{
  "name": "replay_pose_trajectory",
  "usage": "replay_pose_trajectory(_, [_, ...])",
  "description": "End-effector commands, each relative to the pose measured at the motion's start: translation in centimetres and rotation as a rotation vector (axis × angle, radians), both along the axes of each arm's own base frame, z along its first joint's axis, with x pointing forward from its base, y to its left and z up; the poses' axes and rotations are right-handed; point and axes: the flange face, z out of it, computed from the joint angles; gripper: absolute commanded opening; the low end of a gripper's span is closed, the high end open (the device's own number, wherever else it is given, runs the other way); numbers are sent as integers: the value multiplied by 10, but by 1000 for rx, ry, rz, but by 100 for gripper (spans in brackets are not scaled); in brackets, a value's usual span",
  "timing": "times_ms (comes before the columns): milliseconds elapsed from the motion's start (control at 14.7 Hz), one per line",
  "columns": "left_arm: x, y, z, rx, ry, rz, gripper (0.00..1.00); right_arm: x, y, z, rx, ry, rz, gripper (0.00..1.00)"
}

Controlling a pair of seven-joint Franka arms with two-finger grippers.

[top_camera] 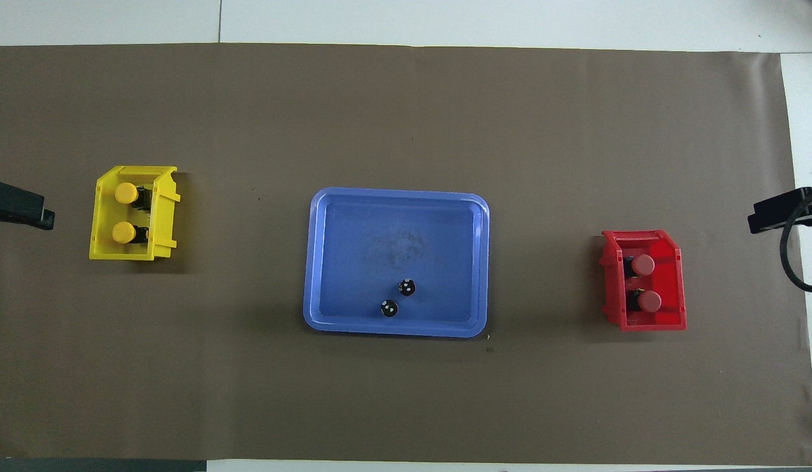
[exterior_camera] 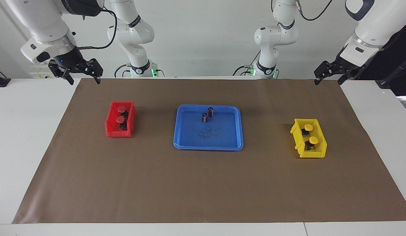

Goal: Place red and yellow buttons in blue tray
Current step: 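Reach the right gripper toward the red buttons in the red holder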

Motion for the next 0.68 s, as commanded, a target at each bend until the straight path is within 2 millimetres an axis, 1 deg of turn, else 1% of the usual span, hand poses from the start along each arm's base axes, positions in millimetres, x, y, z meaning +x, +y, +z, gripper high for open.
replay_pose_trajectory(0, [-9, 1, 2, -9, 5, -5, 100, -5, 1, 0, -4, -9, -11, 100])
replay_pose_trajectory(611, [-9, 1, 2, -9, 5, -5, 100, -7, 1, -1, -3, 0, -3, 100])
